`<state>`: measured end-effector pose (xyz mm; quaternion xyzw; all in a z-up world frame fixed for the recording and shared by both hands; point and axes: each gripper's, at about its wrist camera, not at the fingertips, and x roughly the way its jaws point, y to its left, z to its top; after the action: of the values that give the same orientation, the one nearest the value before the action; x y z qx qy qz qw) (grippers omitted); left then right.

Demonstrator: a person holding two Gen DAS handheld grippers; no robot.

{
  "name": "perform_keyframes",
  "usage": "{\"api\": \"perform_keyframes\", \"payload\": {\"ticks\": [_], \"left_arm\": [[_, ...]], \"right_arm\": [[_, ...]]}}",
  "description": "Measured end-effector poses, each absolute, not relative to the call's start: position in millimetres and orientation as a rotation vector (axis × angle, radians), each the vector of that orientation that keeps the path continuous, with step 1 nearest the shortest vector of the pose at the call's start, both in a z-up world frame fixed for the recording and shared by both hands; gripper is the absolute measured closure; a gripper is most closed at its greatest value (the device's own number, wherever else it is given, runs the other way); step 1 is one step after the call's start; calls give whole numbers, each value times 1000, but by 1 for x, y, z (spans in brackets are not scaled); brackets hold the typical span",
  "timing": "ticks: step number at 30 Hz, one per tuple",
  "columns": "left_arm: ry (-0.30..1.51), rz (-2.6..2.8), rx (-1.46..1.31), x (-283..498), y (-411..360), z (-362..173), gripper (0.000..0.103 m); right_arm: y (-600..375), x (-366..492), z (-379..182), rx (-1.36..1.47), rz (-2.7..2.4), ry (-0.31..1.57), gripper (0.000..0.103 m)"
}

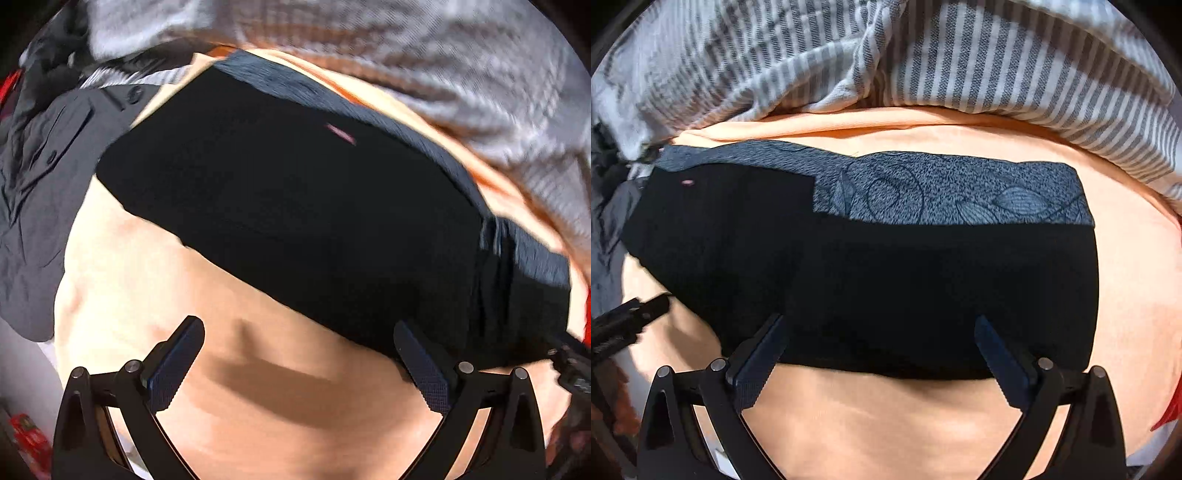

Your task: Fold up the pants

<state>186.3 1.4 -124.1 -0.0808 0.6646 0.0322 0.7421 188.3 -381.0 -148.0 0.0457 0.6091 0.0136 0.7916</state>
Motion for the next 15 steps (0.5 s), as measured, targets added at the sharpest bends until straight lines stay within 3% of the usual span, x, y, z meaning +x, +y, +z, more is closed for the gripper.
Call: {"api": "perform_keyframes", "payload": {"ticks": [4, 10, 15], "left_arm": [[1410, 89, -246, 196, 29, -121, 0], [1347, 113, -432, 215, 81, -128, 2], [1354, 82, -553, 222, 101, -147, 23]], "right_arm": [[-385, 205, -181, 134, -28, 1413, 0], [-373, 213, -189, 33, -64, 1398, 0], [-368, 218, -194, 10, -76, 1394, 0]]}}
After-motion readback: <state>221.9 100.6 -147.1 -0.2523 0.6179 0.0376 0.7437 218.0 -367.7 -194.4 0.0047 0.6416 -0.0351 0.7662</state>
